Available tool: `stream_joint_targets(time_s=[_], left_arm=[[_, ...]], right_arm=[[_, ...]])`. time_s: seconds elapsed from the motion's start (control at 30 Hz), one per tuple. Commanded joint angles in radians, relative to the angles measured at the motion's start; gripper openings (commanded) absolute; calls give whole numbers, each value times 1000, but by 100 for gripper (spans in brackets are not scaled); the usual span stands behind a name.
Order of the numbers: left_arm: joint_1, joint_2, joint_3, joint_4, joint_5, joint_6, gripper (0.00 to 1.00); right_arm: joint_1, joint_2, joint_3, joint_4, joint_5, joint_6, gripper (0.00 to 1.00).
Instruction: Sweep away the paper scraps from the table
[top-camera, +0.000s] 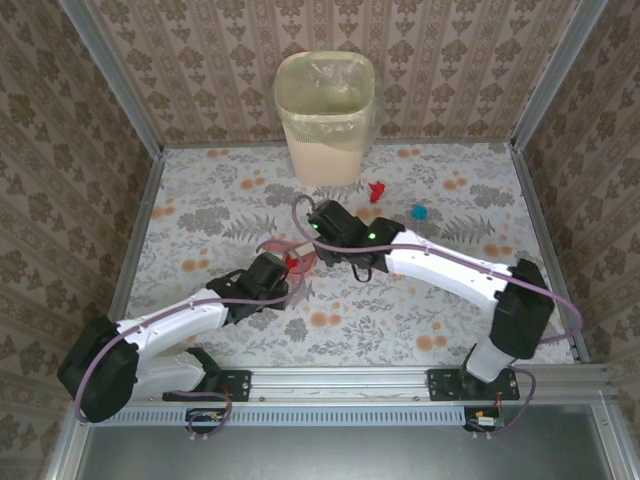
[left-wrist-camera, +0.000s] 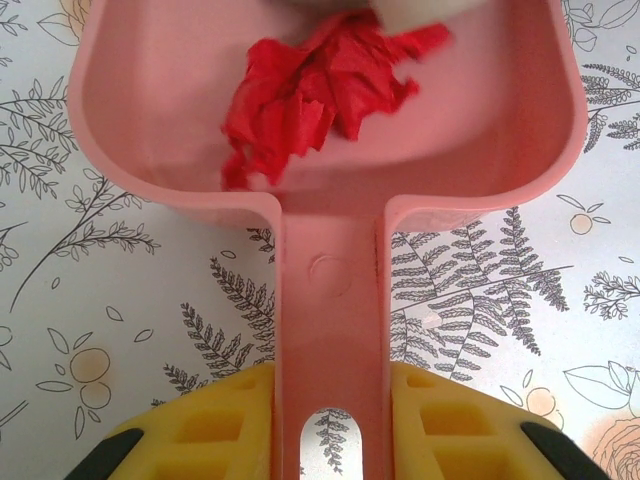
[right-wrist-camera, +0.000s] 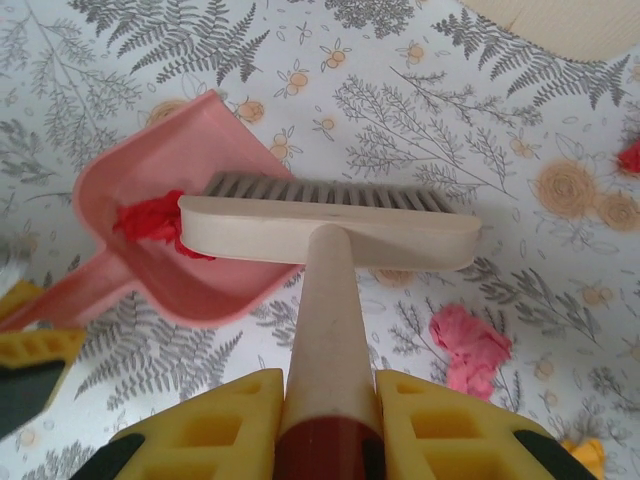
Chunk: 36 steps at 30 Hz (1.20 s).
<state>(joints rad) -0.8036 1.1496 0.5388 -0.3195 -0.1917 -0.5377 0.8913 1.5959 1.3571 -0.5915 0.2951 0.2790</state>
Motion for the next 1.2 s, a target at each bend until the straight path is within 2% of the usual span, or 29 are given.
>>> stream_joint_targets(time_s=[0.0, 0.13, 0.23, 0.37, 0.57, 0.83, 0.93, 1.17], left_arm=[[7, -32, -7, -29, -23, 1, 0], [6, -66, -23, -11, -16, 6, 0], [1, -99, -35, 2, -12, 13, 0], [-8, -148, -51, 8, -22, 20, 0], [-29, -226, -73, 13, -59, 15, 0], [-106, -297, -33, -53, -126, -1, 0], [-137, -321, 19, -111, -140, -13, 0], [-198, -290, 207, -260, -155, -36, 0]], right_arm=[[1, -100, -47, 49, 36, -28, 0], [-13, -170, -89, 52, 107, -20, 0], [-22, -257, -151, 133, 163, -11, 0], [-60, -402, -309, 297, 273, 0, 0], [-150, -566, -596, 572, 343, 9, 0], [-182, -636, -848, 819, 511, 64, 0], [-213, -622, -893, 879, 513, 69, 0], [-230, -621, -893, 865, 498, 79, 0]])
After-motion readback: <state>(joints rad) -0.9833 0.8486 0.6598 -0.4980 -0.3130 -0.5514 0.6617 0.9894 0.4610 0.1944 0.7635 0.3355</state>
